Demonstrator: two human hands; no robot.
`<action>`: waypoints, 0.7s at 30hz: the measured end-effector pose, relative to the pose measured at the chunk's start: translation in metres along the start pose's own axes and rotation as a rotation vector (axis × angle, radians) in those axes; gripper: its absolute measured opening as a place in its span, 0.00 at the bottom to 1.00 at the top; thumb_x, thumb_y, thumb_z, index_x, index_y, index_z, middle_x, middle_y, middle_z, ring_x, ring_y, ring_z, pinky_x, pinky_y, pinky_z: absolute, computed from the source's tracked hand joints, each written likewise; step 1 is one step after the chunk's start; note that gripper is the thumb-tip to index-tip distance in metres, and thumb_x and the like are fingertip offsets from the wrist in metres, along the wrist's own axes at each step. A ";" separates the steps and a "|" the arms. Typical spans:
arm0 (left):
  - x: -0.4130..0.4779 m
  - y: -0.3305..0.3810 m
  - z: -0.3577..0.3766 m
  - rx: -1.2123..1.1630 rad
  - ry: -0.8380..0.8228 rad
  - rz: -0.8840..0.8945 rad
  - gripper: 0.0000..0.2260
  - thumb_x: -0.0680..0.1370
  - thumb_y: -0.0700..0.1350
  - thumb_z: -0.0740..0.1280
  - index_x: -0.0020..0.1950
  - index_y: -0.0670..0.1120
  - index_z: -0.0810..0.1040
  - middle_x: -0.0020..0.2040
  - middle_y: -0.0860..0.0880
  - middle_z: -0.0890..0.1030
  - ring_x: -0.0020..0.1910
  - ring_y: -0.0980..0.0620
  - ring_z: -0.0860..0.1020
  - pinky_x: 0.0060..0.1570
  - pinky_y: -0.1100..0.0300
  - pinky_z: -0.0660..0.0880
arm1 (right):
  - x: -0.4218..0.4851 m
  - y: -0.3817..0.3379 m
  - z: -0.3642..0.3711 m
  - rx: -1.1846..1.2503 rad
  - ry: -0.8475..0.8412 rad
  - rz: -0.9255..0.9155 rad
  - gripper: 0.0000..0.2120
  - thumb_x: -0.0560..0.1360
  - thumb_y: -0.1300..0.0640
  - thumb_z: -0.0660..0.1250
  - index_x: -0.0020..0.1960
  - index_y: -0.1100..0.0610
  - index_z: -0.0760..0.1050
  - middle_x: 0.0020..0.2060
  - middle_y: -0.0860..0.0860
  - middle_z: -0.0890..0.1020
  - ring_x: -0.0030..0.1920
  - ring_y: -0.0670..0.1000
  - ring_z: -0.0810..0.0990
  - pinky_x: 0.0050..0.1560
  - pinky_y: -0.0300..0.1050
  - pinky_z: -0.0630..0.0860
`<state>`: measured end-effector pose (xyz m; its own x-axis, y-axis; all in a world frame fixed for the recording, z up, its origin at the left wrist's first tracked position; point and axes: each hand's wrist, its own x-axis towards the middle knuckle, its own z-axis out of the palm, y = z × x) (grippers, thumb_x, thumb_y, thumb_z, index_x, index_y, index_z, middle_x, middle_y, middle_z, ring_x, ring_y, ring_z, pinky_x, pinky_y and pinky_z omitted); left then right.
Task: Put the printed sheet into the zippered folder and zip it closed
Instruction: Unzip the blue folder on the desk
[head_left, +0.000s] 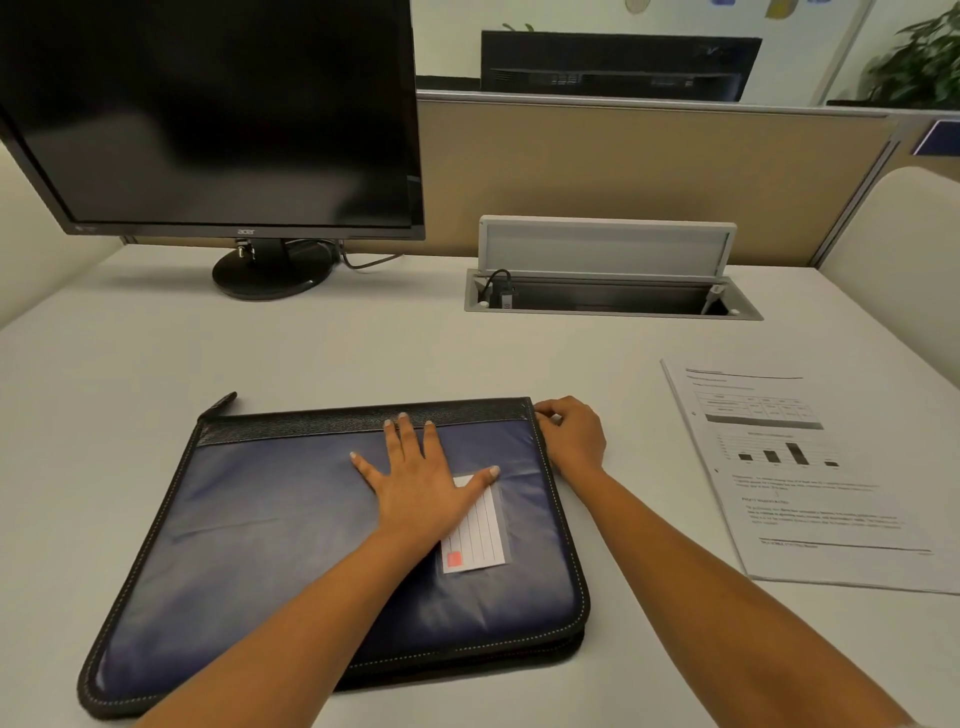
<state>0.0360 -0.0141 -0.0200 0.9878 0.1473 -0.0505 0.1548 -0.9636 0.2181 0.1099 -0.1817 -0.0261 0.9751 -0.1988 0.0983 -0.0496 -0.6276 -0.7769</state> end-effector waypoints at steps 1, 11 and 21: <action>0.003 0.003 -0.001 0.010 0.003 0.020 0.46 0.66 0.76 0.46 0.75 0.47 0.47 0.77 0.44 0.44 0.75 0.45 0.40 0.64 0.30 0.37 | 0.002 -0.001 0.000 0.005 -0.005 0.009 0.08 0.75 0.56 0.64 0.50 0.55 0.80 0.51 0.52 0.81 0.51 0.52 0.77 0.43 0.42 0.70; 0.033 -0.008 -0.008 0.052 -0.098 0.232 0.59 0.49 0.80 0.28 0.75 0.51 0.42 0.77 0.46 0.41 0.74 0.44 0.37 0.61 0.28 0.35 | 0.008 0.000 0.002 0.030 -0.019 0.050 0.07 0.73 0.56 0.66 0.47 0.55 0.81 0.46 0.53 0.84 0.46 0.51 0.79 0.40 0.40 0.69; 0.033 -0.005 -0.004 0.079 -0.070 0.205 0.56 0.52 0.79 0.28 0.75 0.51 0.41 0.77 0.47 0.41 0.74 0.45 0.37 0.61 0.27 0.35 | 0.006 0.005 -0.011 0.107 -0.153 0.015 0.06 0.71 0.63 0.68 0.46 0.62 0.81 0.43 0.60 0.84 0.42 0.54 0.79 0.48 0.49 0.76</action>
<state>0.0680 -0.0031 -0.0187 0.9945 -0.0667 -0.0806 -0.0537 -0.9866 0.1539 0.1132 -0.1946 -0.0223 0.9963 -0.0858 -0.0034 -0.0493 -0.5401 -0.8402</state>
